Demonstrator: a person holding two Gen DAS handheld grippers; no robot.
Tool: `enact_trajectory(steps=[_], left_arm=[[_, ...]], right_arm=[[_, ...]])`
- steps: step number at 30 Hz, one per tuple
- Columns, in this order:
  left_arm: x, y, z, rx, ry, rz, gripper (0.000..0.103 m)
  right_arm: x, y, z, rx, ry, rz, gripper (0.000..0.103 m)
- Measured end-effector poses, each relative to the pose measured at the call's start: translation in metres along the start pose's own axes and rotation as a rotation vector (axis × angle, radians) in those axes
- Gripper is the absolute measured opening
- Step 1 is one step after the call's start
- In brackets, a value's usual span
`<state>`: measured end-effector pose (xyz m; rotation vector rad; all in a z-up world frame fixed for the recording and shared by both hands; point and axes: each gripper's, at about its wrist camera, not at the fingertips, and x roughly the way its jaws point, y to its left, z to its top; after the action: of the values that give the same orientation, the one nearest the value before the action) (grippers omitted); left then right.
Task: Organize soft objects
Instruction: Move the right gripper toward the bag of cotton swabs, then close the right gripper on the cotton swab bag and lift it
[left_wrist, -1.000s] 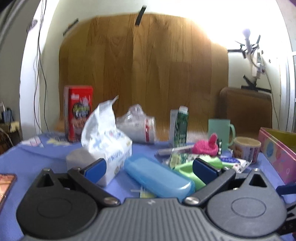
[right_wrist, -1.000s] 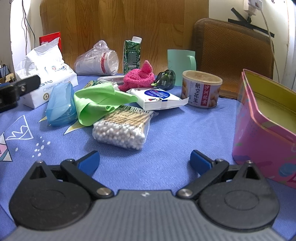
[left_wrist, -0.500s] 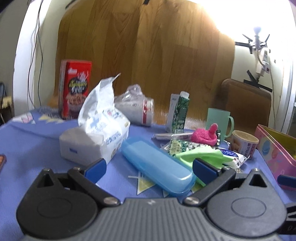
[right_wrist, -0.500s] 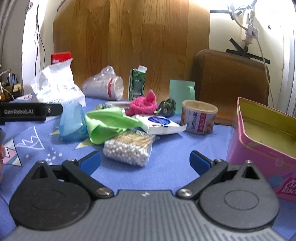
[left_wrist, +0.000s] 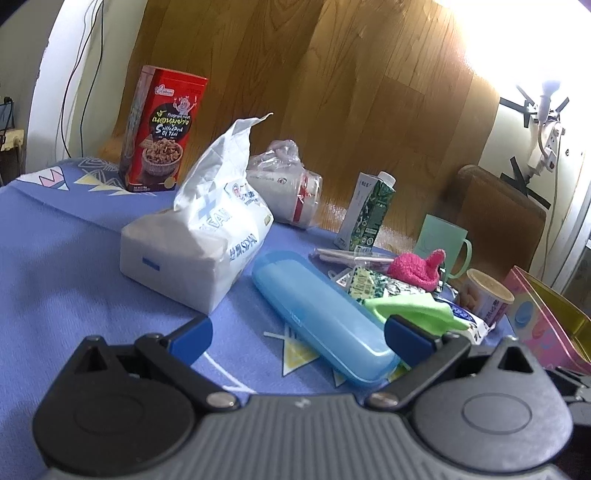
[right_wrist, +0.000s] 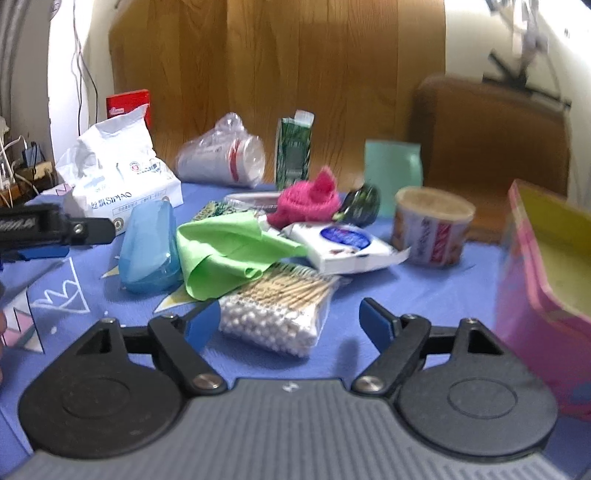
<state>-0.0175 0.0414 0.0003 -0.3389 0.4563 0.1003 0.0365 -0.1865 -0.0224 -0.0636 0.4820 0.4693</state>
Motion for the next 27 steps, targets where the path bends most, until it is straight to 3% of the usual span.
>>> enact_trajectory(steps=[3,5,10,16,18,20,22,27], left_arm=[[0.001,0.0,0.001,0.001,0.001,-0.003,0.103],[0.002,0.0,0.002,0.002,0.007,-0.008,0.103],[0.004,0.0,0.003,0.009,0.011,-0.013,0.103],[0.004,0.001,0.002,0.008,0.013,-0.017,0.103],[0.005,0.001,0.002,0.006,0.015,-0.018,0.103],[0.005,0.001,0.002,0.006,0.014,-0.018,0.103],[0.005,0.002,0.002,0.006,0.013,-0.017,0.103],[0.005,0.003,0.002,0.009,0.011,-0.019,0.103]], right_arm=[[0.002,0.002,0.0,-0.003,0.009,0.015,0.082],[0.002,0.005,-0.003,-0.013,0.042,0.054,0.063],[-0.011,0.013,-0.011,-0.057,0.056,0.137,0.045],[-0.025,0.015,-0.015,-0.053,0.033,0.142,0.047],[-0.026,0.011,-0.012,-0.039,0.027,0.118,0.053],[-0.021,0.006,-0.009,-0.026,0.024,0.097,0.071],[-0.017,0.003,-0.007,-0.015,0.029,0.102,0.079],[0.0,0.009,-0.005,-0.039,0.095,0.137,0.08]])
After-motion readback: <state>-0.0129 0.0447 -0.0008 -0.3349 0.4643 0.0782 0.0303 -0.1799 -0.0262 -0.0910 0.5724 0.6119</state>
